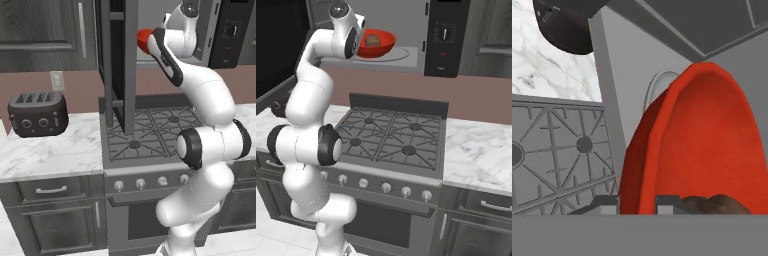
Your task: Pick the potato from the sink and place it in the bowl. Then pick the bowl and place it in the microwave. Then close the microwave door and press the start button.
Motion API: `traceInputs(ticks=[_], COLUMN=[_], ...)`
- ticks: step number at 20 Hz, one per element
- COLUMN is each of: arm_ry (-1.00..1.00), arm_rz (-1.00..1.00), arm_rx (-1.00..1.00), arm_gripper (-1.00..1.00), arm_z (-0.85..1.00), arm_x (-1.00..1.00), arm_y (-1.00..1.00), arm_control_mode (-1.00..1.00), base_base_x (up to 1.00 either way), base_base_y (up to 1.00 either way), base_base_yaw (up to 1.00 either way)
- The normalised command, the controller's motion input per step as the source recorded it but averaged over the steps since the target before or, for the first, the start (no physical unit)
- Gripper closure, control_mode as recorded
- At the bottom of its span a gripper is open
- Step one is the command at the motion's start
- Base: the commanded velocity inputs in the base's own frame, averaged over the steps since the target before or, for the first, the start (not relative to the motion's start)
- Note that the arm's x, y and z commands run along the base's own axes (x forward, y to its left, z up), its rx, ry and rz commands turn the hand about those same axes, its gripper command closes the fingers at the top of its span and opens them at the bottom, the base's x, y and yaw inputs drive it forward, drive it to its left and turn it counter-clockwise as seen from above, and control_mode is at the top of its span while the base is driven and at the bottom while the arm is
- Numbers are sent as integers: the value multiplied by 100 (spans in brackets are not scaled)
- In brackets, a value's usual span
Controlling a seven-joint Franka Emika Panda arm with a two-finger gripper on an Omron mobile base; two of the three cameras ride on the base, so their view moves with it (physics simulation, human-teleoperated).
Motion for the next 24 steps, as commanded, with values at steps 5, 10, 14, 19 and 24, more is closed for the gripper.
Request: traceInputs(ticks=[5,10,14,19,24], arm_ry=[7,5,2,0,3], arm_rz=[1,2,1,0,1], arm_rx=[-1,0,-2,-2,-1], arm_gripper=[100,100,100,100,100], arm_z=[-30,-35,-26,-10,-6], arm_x=[36,3,43,76,62], arm_y=[-11,-9,0,0,0], arm_control_mode=[-100,-100,-100,-100,-100], base_base_x=[0,0,0,0,0], base_base_y=[0,0,0,0,0], base_base_yaw=[0,0,0,0,0])
